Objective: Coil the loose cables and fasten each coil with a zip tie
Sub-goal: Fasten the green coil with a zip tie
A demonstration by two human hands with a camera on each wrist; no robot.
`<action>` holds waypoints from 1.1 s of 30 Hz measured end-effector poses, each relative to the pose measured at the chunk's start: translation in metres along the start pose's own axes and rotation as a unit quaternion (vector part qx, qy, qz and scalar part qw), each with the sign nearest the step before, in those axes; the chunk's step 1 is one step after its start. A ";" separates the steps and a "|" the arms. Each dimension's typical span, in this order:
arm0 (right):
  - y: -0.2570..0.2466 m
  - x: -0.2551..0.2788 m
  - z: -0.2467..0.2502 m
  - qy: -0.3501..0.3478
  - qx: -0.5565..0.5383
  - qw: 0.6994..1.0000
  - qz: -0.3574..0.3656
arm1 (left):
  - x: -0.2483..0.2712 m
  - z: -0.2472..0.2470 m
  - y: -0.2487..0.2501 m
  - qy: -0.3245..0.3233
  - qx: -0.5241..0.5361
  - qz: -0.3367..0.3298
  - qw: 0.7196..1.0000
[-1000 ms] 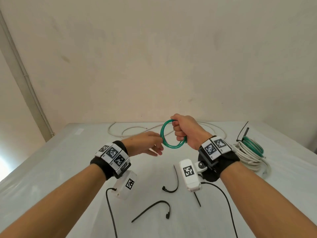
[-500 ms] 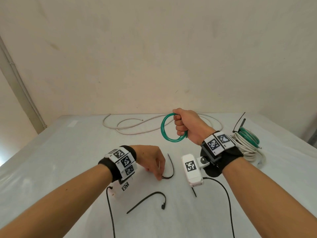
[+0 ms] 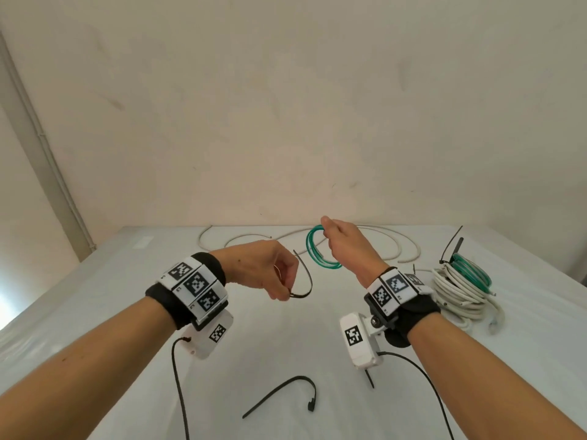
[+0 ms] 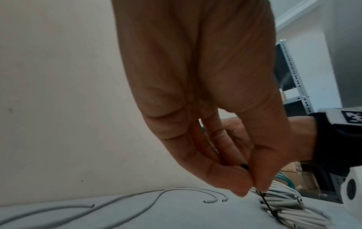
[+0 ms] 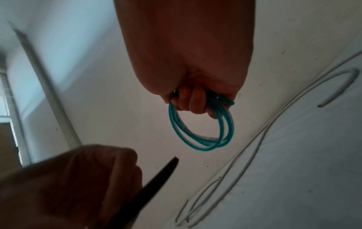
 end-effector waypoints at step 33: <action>-0.021 0.011 -0.029 -0.093 -0.098 0.991 0.006 | 0.017 0.035 -0.008 0.236 0.138 -0.092 0.958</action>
Point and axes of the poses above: each hand's wrist, its own x-axis away from the middle knuckle, its own z-axis out of the back of the hand, y = z × x, the point moved 2 cm from there along -x, towards the middle knuckle, and after that the axes turned 3 degrees about -y, right-handed, at the moved point
